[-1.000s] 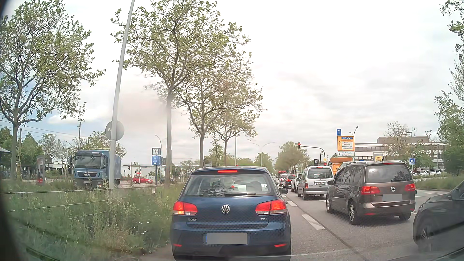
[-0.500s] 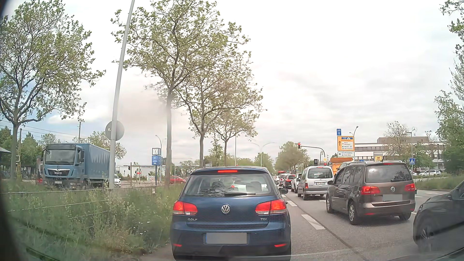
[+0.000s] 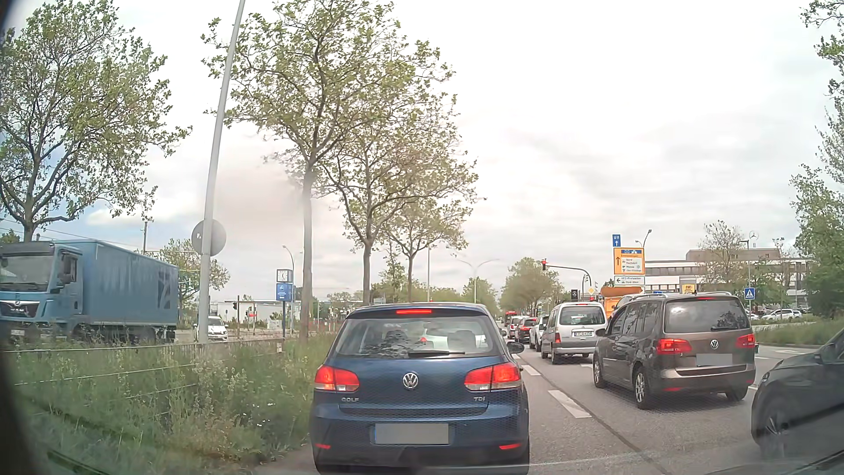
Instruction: Follow the waypoints while adhering to traffic rules and regulations
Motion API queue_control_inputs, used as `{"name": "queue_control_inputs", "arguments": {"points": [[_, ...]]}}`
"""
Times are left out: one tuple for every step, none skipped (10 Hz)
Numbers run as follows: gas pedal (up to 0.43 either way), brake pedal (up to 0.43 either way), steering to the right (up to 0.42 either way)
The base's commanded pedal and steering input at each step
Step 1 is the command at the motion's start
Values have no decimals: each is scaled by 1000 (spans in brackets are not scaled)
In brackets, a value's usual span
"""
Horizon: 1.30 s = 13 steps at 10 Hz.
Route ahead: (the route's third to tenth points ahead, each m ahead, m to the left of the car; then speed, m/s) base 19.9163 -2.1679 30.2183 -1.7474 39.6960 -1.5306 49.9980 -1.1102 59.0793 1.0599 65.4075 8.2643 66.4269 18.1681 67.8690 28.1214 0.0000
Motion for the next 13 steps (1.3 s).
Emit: {"name": "queue_control_inputs", "arguments": {"points": [[0, 274, 4], [0, 274, 4], [0, 274, 4], [0, 274, 4], [0, 274, 4], [0, 274, 4], [0, 274, 4], [0, 274, 4], [0, 274, 4], [0, 274, 4], [0, 274, 4], [0, 274, 4], [0, 274, 4]]}}
